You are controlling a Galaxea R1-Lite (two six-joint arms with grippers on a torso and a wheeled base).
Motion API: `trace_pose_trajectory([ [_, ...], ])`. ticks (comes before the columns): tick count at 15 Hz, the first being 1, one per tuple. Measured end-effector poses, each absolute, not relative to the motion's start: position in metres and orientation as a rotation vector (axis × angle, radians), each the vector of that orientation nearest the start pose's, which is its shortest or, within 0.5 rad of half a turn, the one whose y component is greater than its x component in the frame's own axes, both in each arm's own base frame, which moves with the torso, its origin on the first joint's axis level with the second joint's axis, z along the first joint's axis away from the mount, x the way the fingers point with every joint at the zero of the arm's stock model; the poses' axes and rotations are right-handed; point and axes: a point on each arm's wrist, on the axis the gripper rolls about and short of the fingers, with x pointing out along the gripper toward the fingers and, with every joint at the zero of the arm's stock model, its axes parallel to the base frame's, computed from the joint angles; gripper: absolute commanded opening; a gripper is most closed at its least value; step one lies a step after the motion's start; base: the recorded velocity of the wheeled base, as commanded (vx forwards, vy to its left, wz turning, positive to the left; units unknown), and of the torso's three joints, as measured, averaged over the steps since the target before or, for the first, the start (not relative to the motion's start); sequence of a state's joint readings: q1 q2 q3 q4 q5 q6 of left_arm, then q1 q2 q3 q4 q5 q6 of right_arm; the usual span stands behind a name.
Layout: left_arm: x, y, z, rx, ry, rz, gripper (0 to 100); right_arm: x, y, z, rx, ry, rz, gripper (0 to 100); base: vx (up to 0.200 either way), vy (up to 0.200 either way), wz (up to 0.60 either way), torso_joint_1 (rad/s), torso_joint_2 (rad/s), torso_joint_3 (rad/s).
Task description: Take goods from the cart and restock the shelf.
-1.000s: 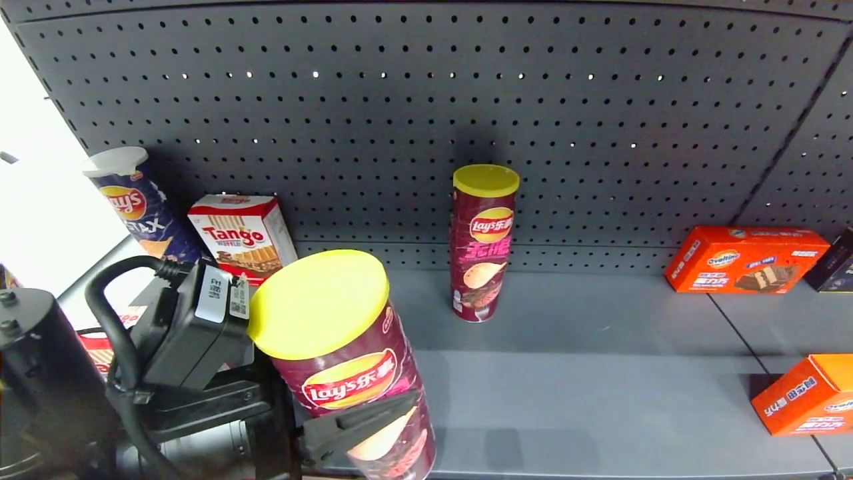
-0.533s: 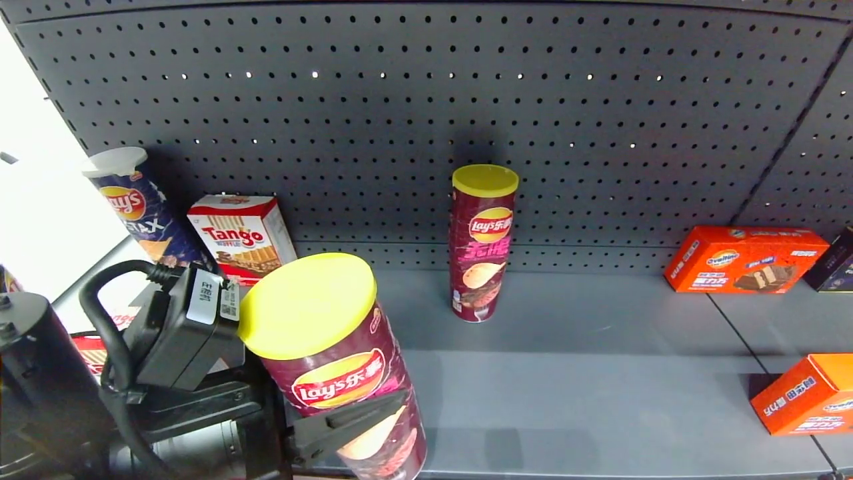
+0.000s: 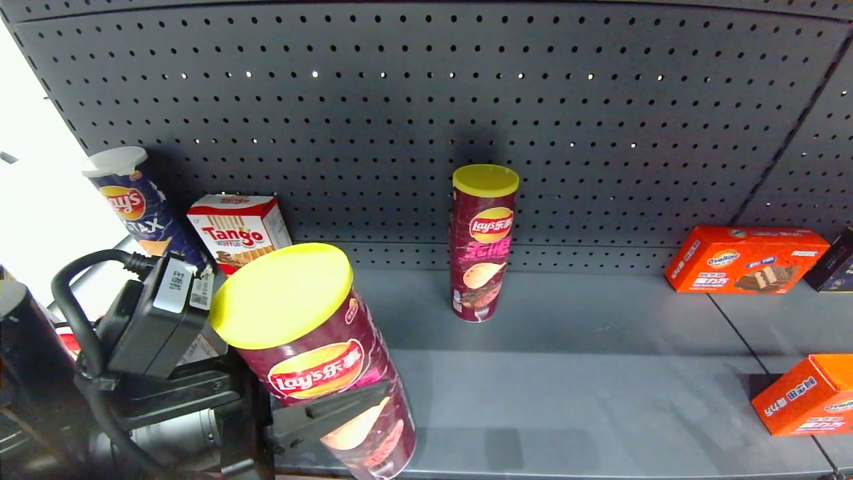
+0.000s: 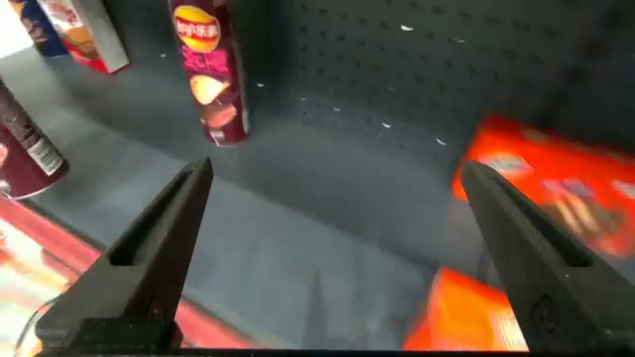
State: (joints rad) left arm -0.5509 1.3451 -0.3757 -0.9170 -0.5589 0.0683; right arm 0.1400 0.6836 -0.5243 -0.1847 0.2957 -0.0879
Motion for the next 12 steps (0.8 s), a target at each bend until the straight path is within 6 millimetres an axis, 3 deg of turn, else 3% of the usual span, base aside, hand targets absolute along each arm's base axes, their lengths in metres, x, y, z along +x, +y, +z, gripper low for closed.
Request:
trace_pose_trajectory([
  [7, 0.159, -0.108, 0.189, 0.062, 0.009, -1.091, 0, 0.165, 0.038, 0.261, -0.096, -0.015, 0.687, 100, 0.0, 0.0, 0.0, 0.0, 0.0, 0.0],
  [12, 0.159, -0.107, 0.186, 0.062, 0.023, -1.075, 0, 0.228, 0.057, 0.259, -0.142, -0.093, 0.985, 100, 0.0, 0.0, 0.0, 0.0, 0.0, 0.0],
])
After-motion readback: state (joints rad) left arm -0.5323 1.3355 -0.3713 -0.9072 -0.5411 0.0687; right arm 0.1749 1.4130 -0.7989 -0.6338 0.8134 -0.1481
